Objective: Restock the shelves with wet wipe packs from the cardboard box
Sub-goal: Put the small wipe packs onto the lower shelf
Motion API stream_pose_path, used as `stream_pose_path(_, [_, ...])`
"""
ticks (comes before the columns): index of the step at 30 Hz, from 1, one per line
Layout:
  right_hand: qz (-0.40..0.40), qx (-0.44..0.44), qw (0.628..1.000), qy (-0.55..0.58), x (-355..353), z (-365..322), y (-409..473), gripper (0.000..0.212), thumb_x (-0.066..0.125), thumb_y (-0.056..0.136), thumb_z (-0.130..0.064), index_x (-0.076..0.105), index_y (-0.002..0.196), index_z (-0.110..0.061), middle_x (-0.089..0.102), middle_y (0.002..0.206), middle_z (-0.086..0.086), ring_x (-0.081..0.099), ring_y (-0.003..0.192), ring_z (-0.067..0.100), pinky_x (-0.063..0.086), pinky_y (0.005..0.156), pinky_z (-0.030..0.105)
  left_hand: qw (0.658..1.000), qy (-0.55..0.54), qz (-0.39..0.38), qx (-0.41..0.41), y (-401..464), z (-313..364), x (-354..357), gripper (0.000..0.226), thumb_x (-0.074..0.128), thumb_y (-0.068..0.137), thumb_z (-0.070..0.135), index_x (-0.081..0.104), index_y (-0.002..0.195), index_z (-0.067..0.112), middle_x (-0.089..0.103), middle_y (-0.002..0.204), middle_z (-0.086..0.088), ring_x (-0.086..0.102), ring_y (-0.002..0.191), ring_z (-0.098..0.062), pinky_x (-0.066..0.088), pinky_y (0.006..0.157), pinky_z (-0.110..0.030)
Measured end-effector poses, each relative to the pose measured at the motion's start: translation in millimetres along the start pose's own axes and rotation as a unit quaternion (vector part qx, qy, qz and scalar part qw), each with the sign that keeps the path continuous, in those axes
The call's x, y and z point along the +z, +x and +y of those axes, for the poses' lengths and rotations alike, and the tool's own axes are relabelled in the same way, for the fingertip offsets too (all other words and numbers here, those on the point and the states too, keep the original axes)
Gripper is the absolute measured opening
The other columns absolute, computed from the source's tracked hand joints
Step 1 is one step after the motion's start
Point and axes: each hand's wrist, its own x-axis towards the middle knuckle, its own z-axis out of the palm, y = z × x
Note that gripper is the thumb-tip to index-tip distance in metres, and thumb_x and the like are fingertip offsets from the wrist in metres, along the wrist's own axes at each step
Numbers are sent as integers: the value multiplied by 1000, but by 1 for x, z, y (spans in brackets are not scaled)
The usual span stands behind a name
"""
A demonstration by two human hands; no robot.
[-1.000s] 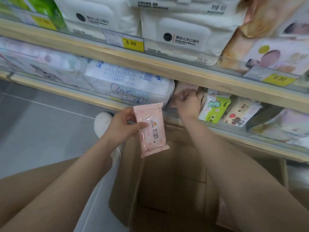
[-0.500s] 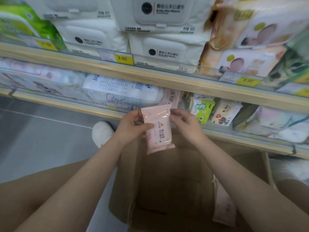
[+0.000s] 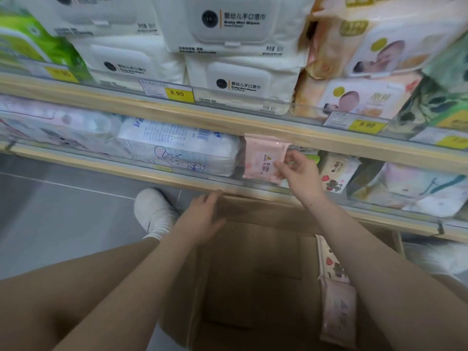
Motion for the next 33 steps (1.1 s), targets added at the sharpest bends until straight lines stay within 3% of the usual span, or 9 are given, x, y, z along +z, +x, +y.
stream_pose_path(4, [35,26,999,-33,29,23,28,16,58,89,-2,51,79,-13,52,66,-2,57,43,-4,49,54,23,1000,-24,10,6,0,-5,17,77,58,85,13,13,147,23,33,142,-9,33,131,-25,37,103,-38])
stream_pose_path(7, [56,39,997,-36,52,30,47,22,54,90,0,49,74,-14,56,75,13,59,46,-4,43,47,11,999,-34,17,13,4,-10,19,76,56,85,10,13,146,25,33,141,-7,33,129,-23,37,102,-37])
stream_pose_path(11, [63,11,993,-102,63,37,60,20,52,86,0,62,104,0,66,98,19,64,85,30,41,66,20,998,-45,28,26,5,-12,23,75,56,84,8,16,146,24,36,138,-7,34,127,-22,36,102,-35])
stream_pose_path(15, [20,-5,994,-110,62,44,49,45,51,87,-4,49,131,-9,54,121,16,52,112,32,44,96,37,999,-36,24,22,7,-13,23,74,55,83,8,17,145,23,37,136,-8,35,126,-24,36,101,-37])
stream_pose_path(18, [-8,18,996,-91,53,38,37,54,48,94,-11,31,145,-14,45,140,10,51,120,25,38,98,21,1000,-21,18,11,5,-12,22,74,55,83,9,17,146,23,37,136,-8,36,126,-26,40,100,-41])
stream_pose_path(21, [-27,4,997,-75,33,24,20,48,48,94,-7,39,141,-9,57,125,4,58,112,22,37,75,3,1000,14,24,-8,1,-9,19,72,57,85,17,18,145,23,36,137,-8,36,126,-27,42,98,-43])
stream_pose_path(24, [-39,-29,995,-82,0,9,-5,39,49,95,-9,47,135,-9,56,122,-1,58,105,14,37,79,8,996,69,60,4,0,8,14,68,56,86,25,22,144,20,33,143,-7,34,129,-26,40,102,-44])
stream_pose_path(28, [-11,-27,996,-88,-57,17,-47,28,51,95,-9,57,123,-7,59,120,4,57,101,14,36,74,-4,989,77,97,83,-3,56,19,59,53,89,27,30,143,18,35,144,-5,31,133,-23,31,109,-38])
stream_pose_path(33, [54,29,987,-146,-131,59,-110,26,54,93,-9,60,118,-10,60,110,0,58,102,12,38,82,0,984,59,32,168,-14,105,58,55,53,89,28,36,141,21,41,139,-1,40,127,-18,34,106,-31])
